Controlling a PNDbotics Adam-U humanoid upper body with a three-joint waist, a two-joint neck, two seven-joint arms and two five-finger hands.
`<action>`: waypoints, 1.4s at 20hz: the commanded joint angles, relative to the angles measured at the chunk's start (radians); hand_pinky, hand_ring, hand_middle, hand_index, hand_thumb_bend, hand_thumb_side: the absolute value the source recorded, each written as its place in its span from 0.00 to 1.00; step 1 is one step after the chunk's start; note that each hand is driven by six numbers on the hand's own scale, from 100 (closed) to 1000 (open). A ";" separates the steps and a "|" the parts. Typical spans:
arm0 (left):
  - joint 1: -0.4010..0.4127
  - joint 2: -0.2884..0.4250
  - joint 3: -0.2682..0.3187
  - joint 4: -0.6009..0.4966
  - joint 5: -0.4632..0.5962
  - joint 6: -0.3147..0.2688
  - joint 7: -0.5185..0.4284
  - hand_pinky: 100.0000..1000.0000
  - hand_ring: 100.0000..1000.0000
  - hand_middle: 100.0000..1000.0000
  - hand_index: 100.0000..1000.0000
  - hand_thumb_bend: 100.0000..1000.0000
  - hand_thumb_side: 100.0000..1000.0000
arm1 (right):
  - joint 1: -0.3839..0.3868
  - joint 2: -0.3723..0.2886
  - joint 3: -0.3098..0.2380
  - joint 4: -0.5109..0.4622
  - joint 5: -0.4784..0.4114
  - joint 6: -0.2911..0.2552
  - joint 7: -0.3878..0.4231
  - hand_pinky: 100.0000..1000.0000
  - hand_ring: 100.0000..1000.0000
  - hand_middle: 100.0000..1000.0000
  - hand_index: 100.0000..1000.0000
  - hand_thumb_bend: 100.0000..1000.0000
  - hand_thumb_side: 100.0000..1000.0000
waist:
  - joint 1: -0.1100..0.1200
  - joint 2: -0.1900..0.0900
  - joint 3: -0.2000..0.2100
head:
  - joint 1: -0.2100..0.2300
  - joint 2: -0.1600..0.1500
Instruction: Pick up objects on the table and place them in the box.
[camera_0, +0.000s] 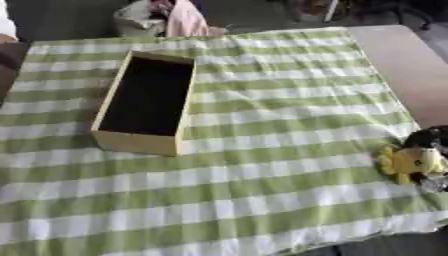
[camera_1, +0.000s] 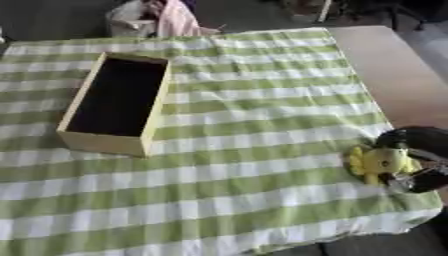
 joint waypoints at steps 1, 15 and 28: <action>-0.008 0.011 0.003 -0.019 0.001 -0.001 -0.004 0.41 0.91 0.79 0.67 0.00 0.70 | -0.001 -0.031 -0.016 -0.001 -0.013 0.001 -0.009 0.83 0.66 0.56 0.72 0.00 0.36 | 0.000 -0.008 -0.002 | -0.003 -0.007; -0.007 0.013 0.007 -0.019 -0.001 -0.001 -0.002 0.41 0.91 0.79 0.67 0.00 0.71 | 0.009 -0.054 -0.091 -0.061 -0.124 0.020 0.015 0.84 0.65 0.56 0.72 0.00 0.28 | -0.002 -0.002 -0.006 | 0.011 -0.015; -0.009 0.013 0.006 -0.019 0.000 0.000 -0.004 0.41 0.91 0.79 0.67 0.00 0.71 | -0.054 -0.067 -0.114 -0.119 -0.172 0.043 0.033 0.85 0.66 0.57 0.72 0.00 0.17 | -0.008 0.000 0.007 | 0.011 -0.015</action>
